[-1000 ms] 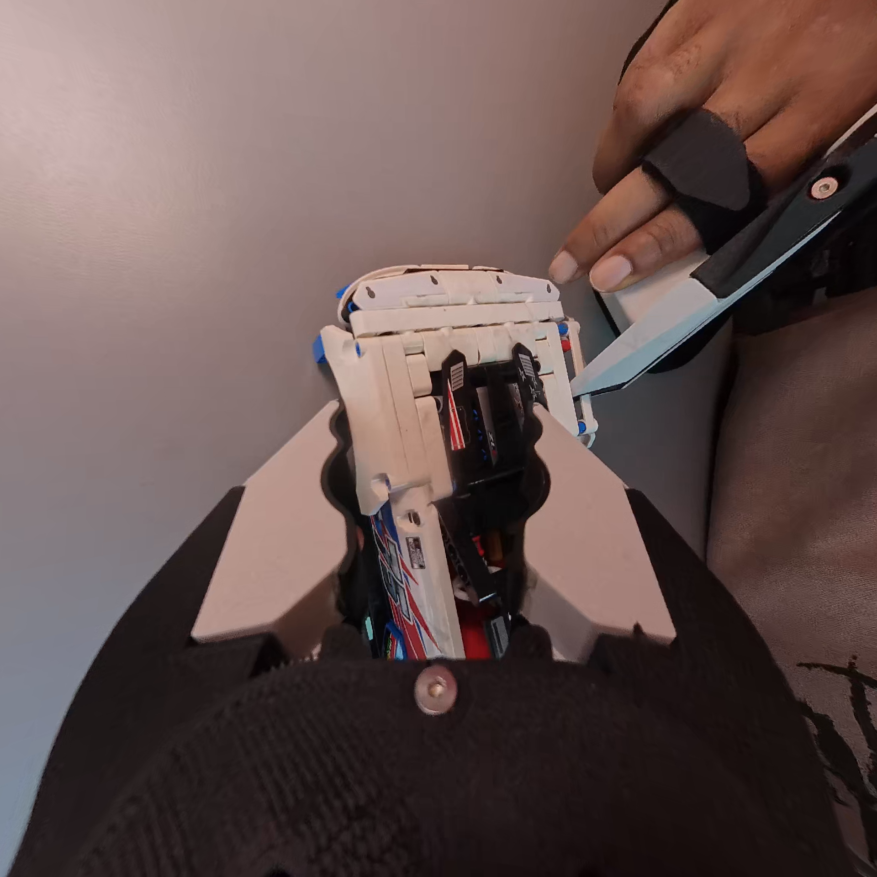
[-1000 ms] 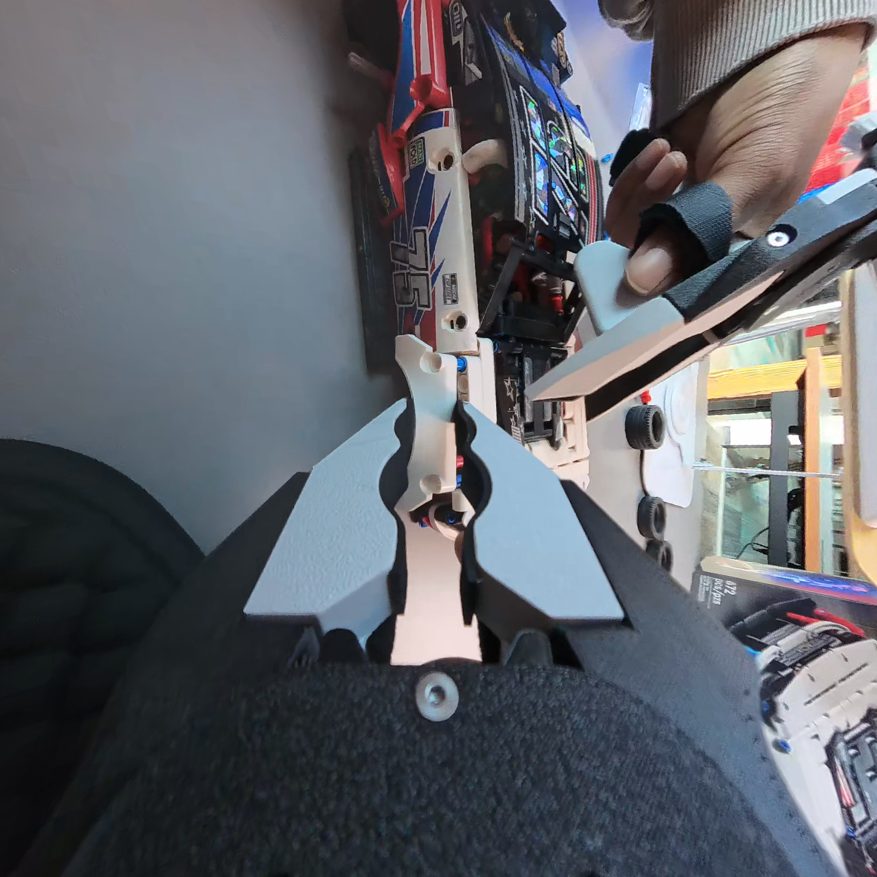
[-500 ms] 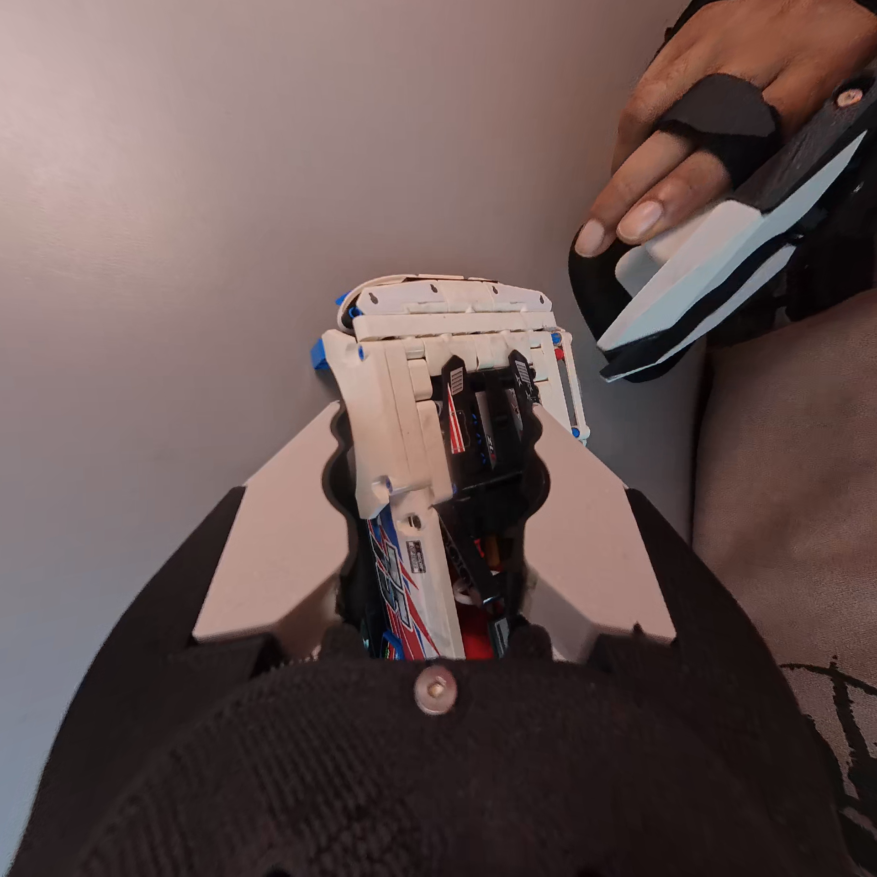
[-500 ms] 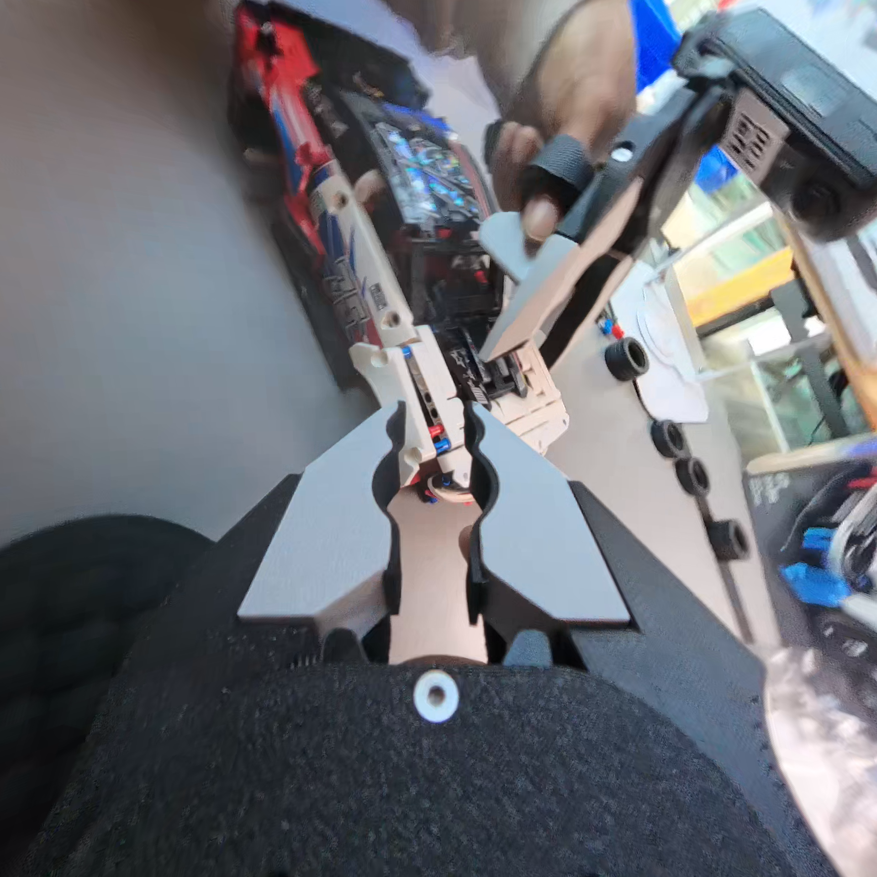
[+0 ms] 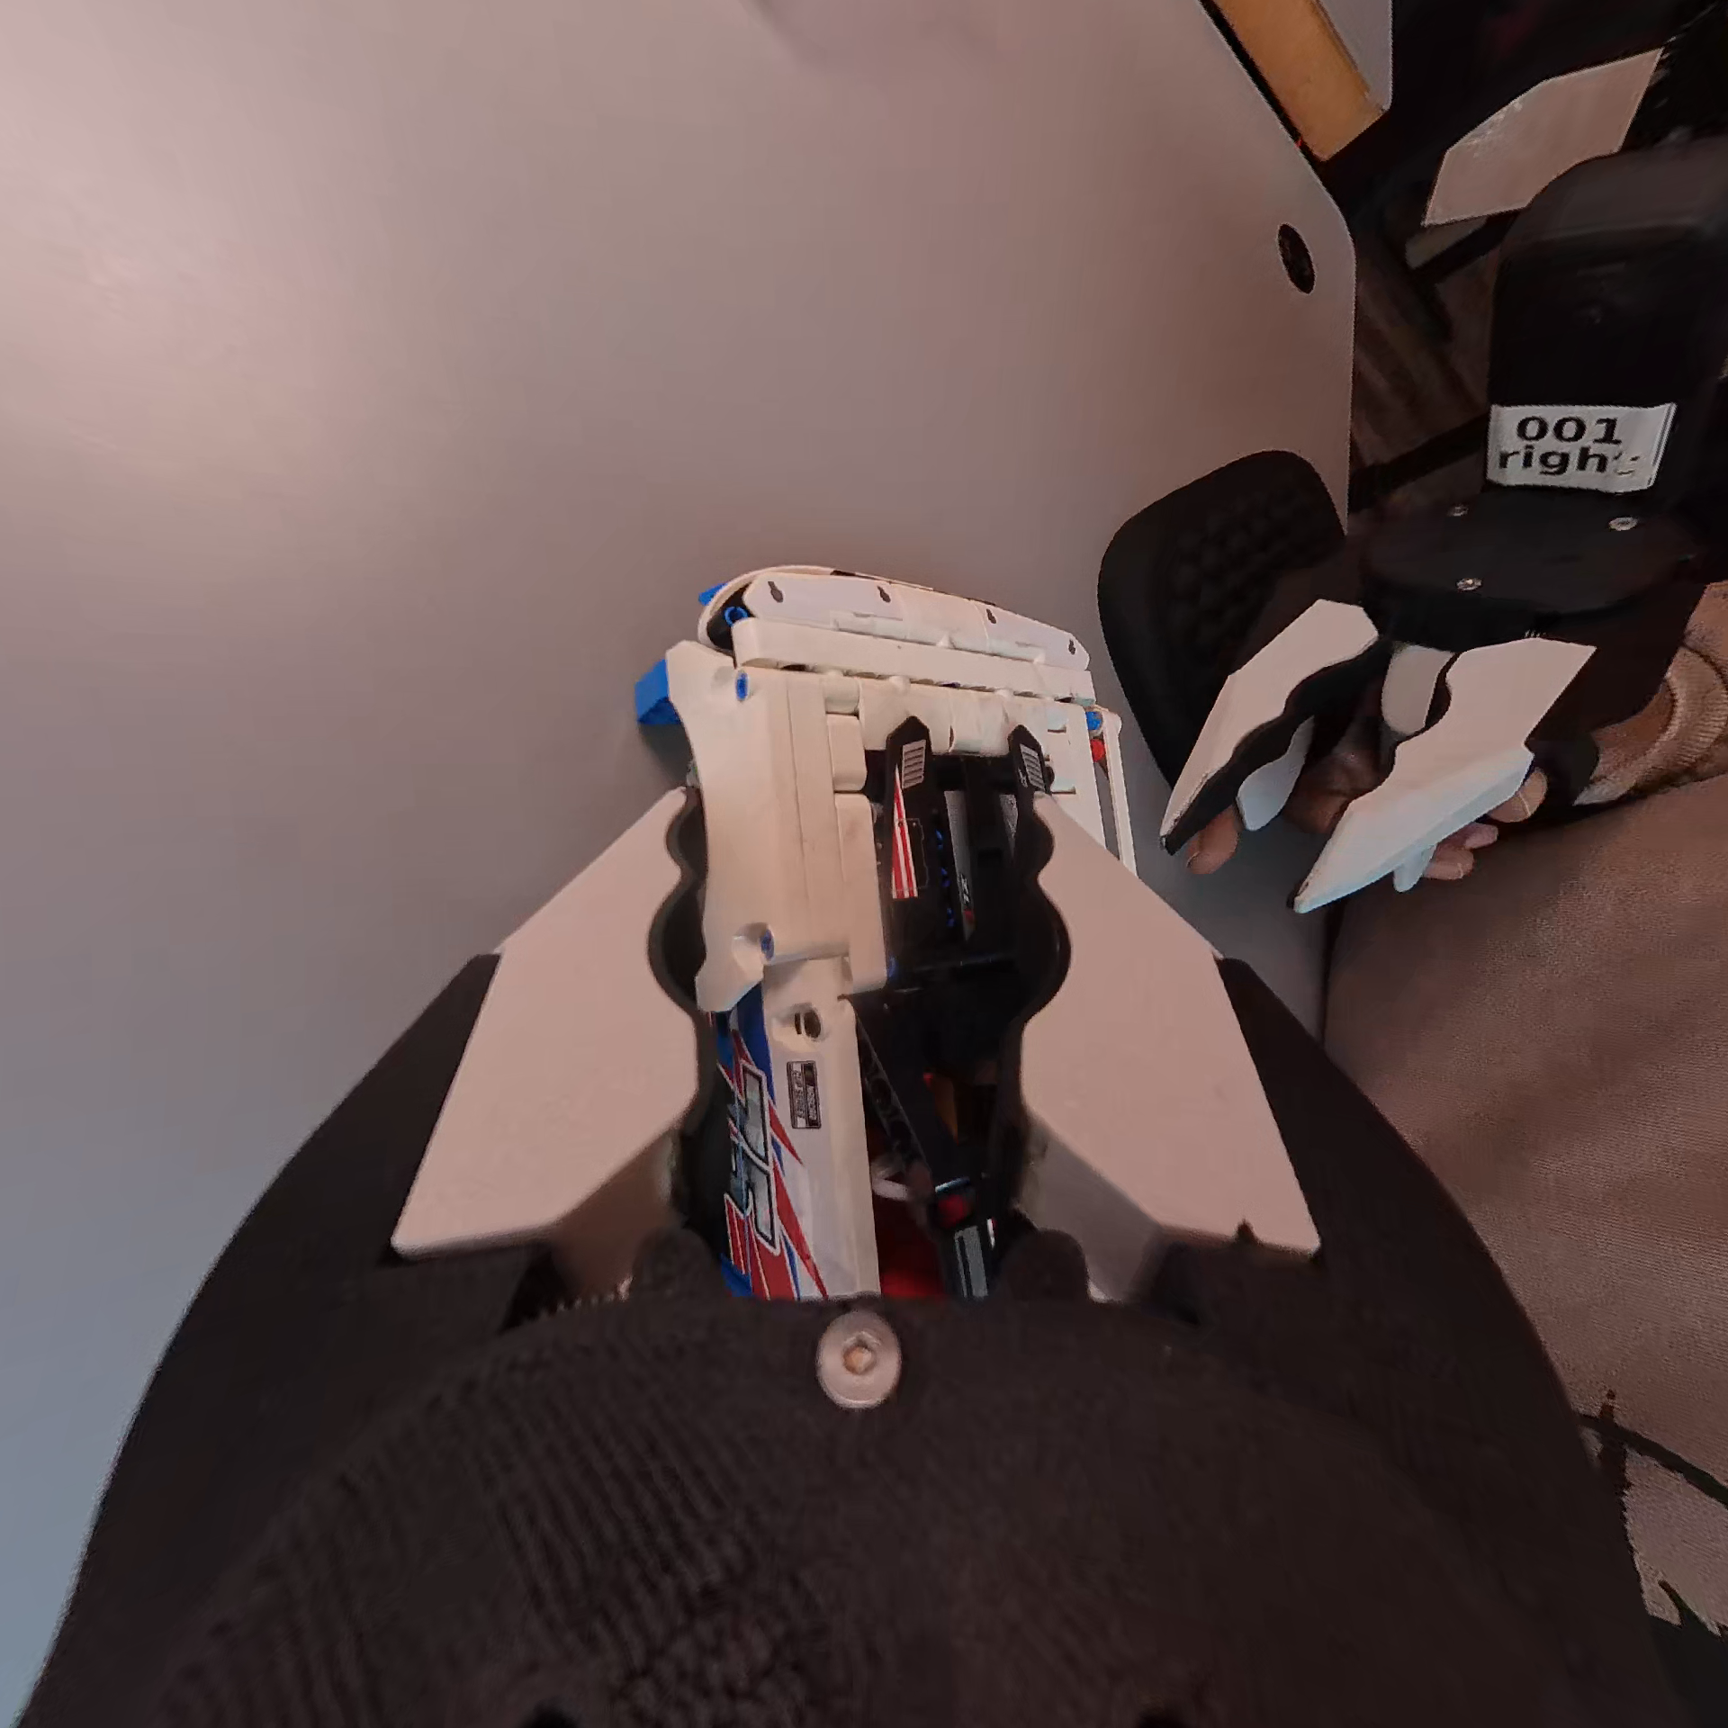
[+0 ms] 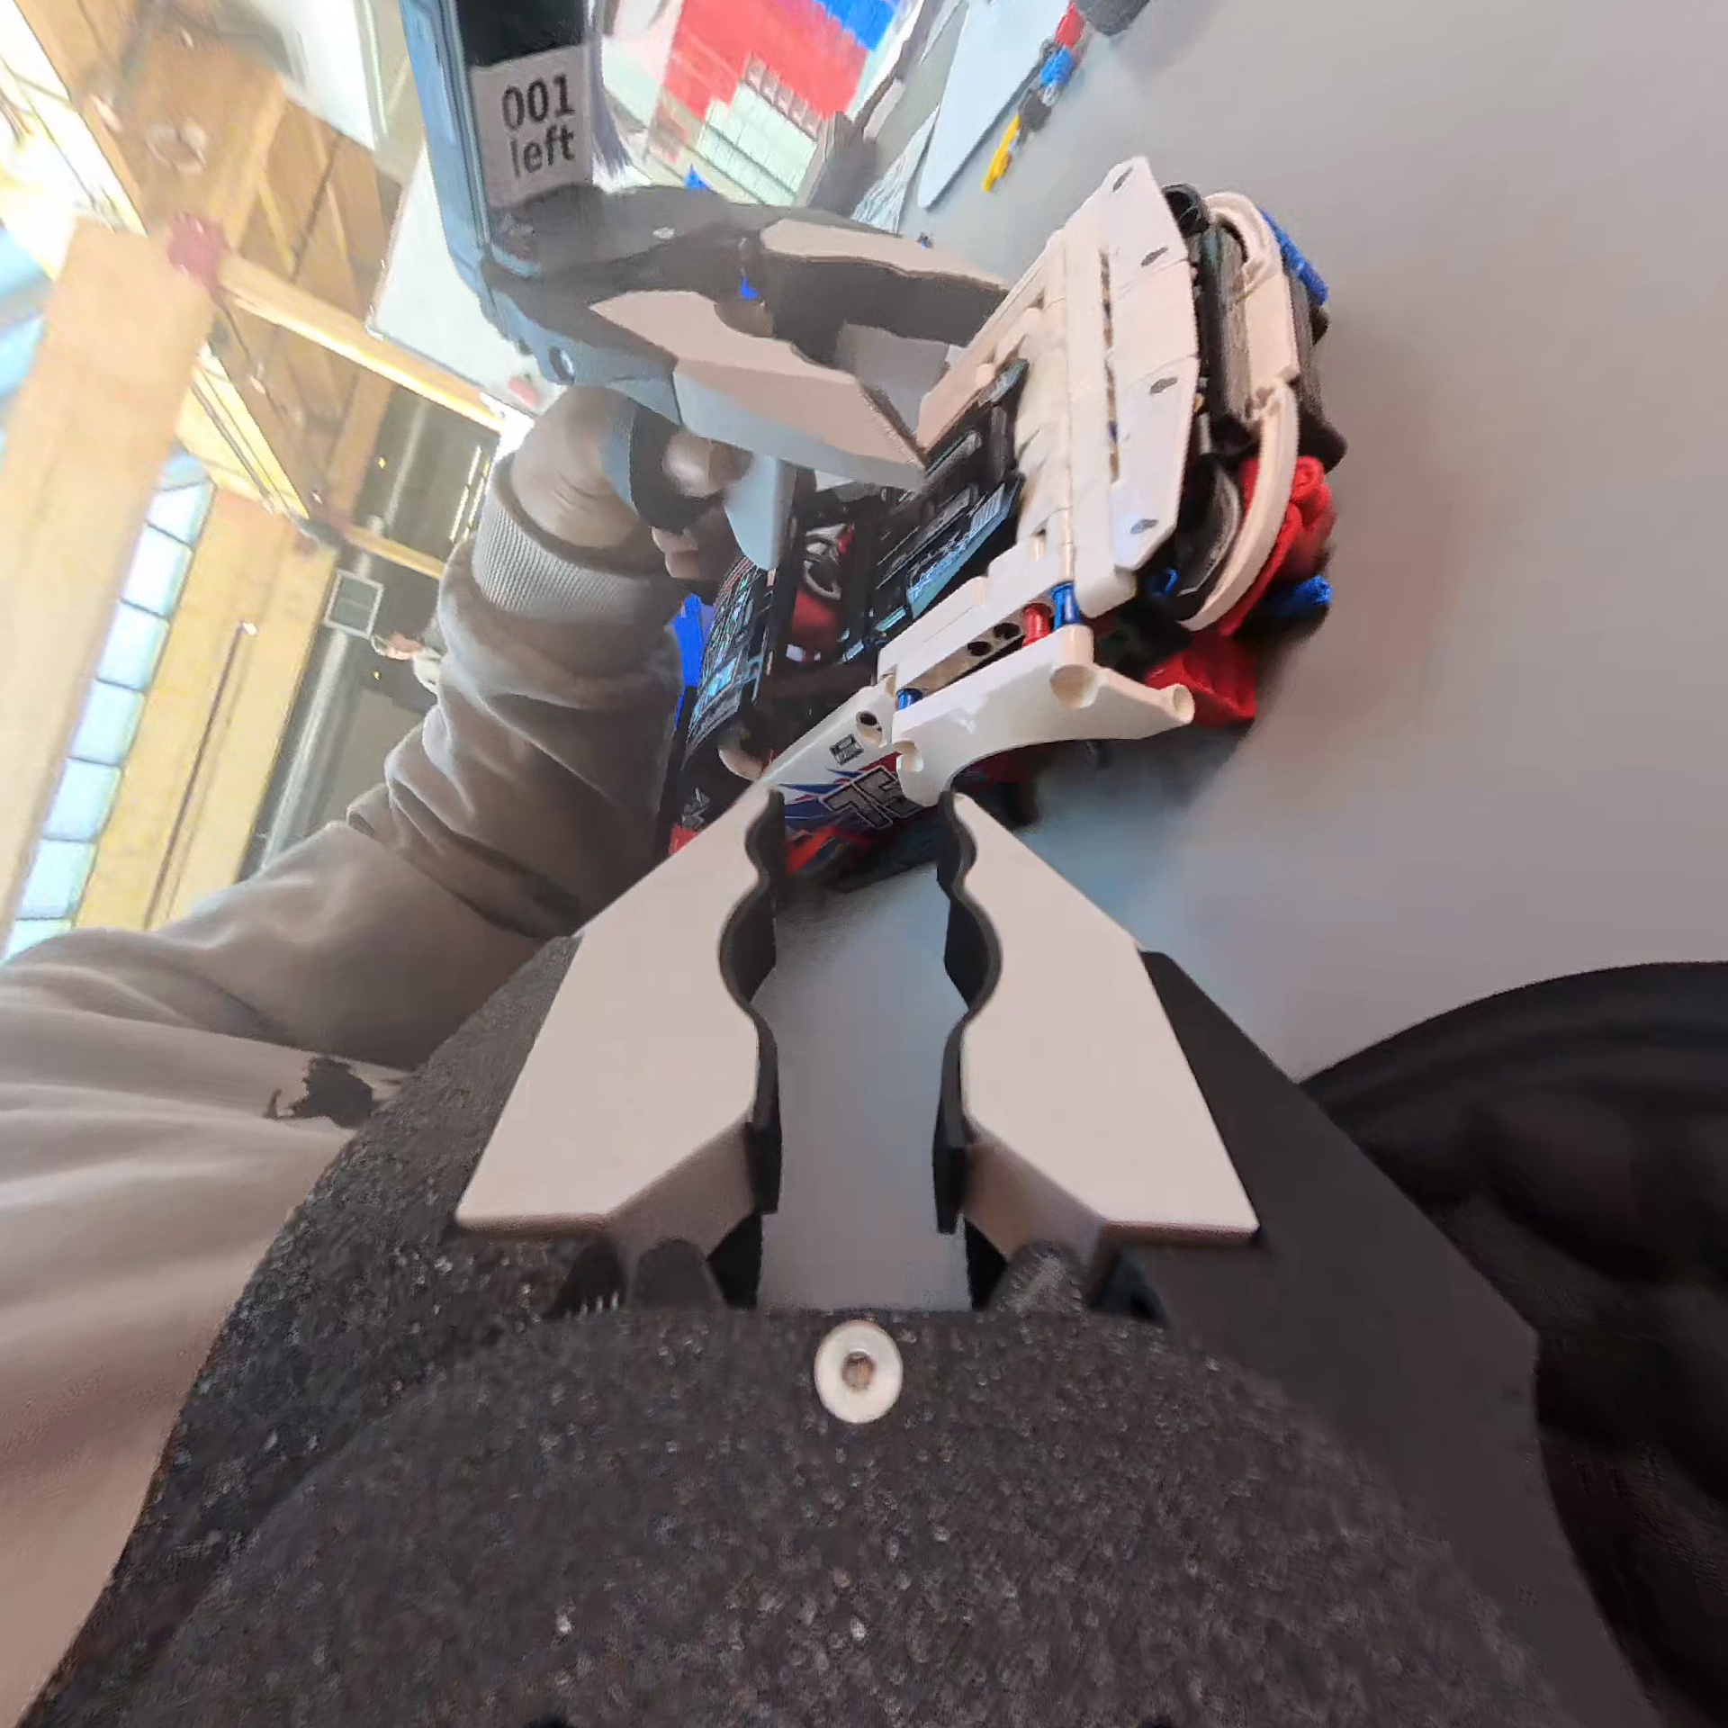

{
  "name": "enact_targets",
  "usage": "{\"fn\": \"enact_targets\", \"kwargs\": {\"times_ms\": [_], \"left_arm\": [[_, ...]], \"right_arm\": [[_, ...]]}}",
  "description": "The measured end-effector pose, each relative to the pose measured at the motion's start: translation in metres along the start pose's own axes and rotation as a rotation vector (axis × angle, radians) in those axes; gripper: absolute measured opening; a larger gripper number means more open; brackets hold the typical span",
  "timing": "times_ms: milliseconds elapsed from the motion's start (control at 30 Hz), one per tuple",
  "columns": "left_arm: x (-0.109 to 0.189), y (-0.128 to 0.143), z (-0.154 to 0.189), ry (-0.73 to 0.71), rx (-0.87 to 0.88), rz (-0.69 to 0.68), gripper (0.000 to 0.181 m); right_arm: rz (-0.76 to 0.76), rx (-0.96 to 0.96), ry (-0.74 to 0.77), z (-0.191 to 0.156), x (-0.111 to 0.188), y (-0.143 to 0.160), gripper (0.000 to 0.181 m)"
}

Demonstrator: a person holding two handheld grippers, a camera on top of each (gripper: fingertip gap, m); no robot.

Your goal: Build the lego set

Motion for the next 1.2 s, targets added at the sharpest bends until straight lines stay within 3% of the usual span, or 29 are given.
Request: {"fn": "enact_targets", "kwargs": {"times_ms": [267, 433, 533, 700, 867, 967, 1200], "left_arm": [[0.015, 0.012, -0.003, 0.124, -0.027, -0.008, 0.070], [0.016, 0.018, 0.001, 0.081, 0.033, 0.035, 0.066], [0.013, 0.026, 0.008, 0.032, 0.106, 0.129, 0.062], [0.018, 0.041, 0.023, -0.047, 0.089, 0.197, 0.062], [0.038, 0.066, 0.037, -0.040, 0.068, 0.152, 0.066], [0.042, 0.086, 0.044, 0.019, 0.061, 0.070, 0.080], [0.040, 0.100, 0.059, -0.051, 0.118, 0.127, 0.081]], "right_arm": [[0.053, 0.008, 0.057, 0.005, -0.009, -0.011, 0.012], [0.048, 0.052, 0.077, 0.011, -0.005, -0.024, 0.007], [0.006, 0.103, 0.077, 0.016, -0.007, -0.038, 0.003], [-0.061, 0.156, 0.049, 0.015, 0.003, -0.048, 0.016], [-0.194, 0.151, 0.005, 0.007, 0.015, -0.023, 0.039], [-0.206, 0.131, -0.016, 0.004, 0.003, -0.010, 0.036], [-0.185, 0.173, 0.018, 0.012, -0.015, -0.031, 0.018]]}}
Point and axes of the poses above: each gripper's, where its closed fingertips meet, x back along the fingers, y out of its underside, z = x × y across the jaws, the point moved 9 cm from there along x, back along the fingers, and after that the axes turned 12 degrees about y, right-handed, at the moved point
